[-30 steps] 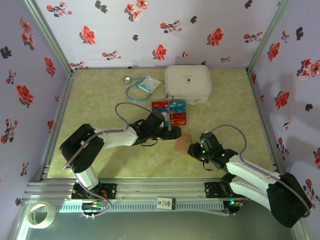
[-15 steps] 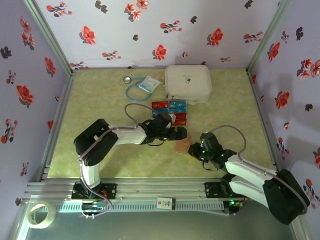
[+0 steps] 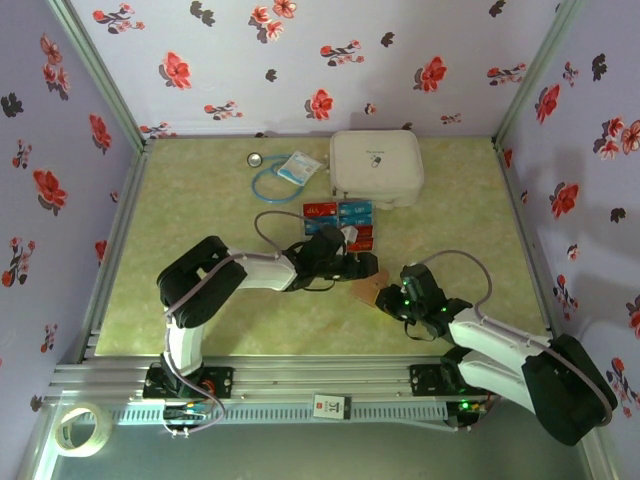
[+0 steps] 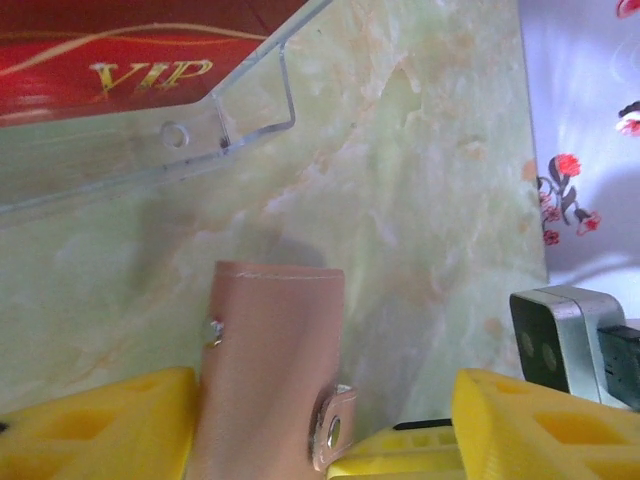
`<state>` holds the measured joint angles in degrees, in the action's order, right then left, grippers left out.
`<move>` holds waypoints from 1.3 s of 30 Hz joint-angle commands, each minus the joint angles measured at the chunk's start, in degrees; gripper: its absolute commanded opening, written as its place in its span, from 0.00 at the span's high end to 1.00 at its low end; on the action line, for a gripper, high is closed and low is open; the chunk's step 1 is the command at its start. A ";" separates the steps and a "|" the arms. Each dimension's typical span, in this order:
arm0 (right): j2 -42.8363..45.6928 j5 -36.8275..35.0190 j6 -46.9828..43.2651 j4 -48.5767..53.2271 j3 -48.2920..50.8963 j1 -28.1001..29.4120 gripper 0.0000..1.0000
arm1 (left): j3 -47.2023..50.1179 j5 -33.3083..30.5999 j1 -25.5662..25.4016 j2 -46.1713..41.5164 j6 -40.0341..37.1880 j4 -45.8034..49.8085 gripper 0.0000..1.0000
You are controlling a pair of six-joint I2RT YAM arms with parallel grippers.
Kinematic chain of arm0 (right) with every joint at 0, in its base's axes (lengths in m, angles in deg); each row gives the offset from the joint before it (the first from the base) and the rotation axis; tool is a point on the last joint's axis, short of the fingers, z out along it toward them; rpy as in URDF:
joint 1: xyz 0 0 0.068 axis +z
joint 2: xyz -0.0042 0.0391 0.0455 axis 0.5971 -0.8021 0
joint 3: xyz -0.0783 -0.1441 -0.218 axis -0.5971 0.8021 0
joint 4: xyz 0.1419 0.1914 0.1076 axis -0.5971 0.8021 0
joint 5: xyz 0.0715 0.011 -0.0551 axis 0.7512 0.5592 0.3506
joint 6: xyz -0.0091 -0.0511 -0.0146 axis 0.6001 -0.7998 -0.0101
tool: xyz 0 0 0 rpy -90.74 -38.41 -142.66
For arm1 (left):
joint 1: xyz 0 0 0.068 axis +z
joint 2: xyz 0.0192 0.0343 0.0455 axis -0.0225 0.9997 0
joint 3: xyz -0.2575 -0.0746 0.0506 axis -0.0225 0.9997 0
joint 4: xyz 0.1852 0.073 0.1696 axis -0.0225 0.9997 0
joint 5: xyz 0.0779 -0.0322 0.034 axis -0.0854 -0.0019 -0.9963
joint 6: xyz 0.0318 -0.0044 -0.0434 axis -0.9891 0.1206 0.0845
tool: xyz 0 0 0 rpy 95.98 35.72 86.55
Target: Put the credit cards into the card holder
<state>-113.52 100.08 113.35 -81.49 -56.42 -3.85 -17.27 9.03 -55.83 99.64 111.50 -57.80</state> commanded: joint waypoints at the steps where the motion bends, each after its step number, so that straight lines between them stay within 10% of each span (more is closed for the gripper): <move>1: -0.87 -0.68 -0.71 -0.37 0.97 -0.65 0.82 | 1.94 1.77 -0.56 0.77 2.38 -6.53 0.36; 32: -0.31 -0.19 -0.76 -0.49 1.18 -1.70 0.81 | 2.21 3.56 -0.56 3.56 2.49 -9.12 0.81; 39: 6.70 1.43 -1.30 7.09 -1.90 -1.70 0.67 | 5.49 3.50 -0.26 -0.66 2.52 -12.13 0.91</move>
<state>-110.44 101.66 113.07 -80.02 -56.14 -5.14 -13.68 11.54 -55.83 102.11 114.32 -67.40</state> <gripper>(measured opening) 0.315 0.120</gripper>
